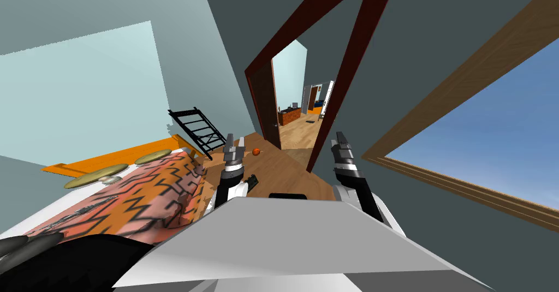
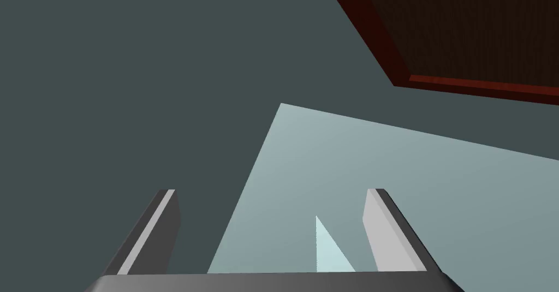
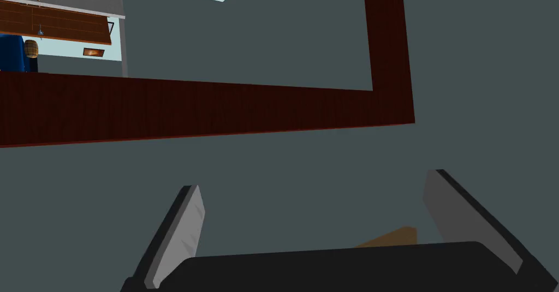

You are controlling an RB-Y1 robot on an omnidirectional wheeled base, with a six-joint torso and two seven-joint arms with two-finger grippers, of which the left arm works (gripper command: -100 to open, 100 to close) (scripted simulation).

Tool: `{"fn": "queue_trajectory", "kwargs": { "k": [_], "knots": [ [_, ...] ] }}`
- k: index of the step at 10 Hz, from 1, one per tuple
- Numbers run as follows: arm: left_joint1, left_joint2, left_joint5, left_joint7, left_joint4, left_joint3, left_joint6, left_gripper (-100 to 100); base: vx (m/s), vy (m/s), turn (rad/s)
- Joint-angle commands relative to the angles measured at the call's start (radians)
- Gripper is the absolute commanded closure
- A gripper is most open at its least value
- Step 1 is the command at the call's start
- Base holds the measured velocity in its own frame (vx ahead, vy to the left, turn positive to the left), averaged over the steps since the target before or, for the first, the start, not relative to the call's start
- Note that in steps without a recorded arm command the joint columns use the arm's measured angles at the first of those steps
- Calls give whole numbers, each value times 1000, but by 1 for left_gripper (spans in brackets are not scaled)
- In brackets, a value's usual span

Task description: Push the door open

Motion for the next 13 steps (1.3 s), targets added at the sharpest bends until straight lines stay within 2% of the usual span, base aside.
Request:
{"fn": "queue_trajectory", "kwargs": {
  "k": [1, 5, 7, 13],
  "knots": [
    [-9, 12, -4, 10, 31, -11, -11, -100, 84, 7, -10],
    [-27, 35, -11, 31, 101, -35, -35, -100, 208, 4, -3],
    [-42, 53, -18, 48, 157, -54, -55, -100, 212, 20, -9],
    [-77, 92, -32, 88, 285, -98, -100, -100, 181, 15, -6]
  ]
}}
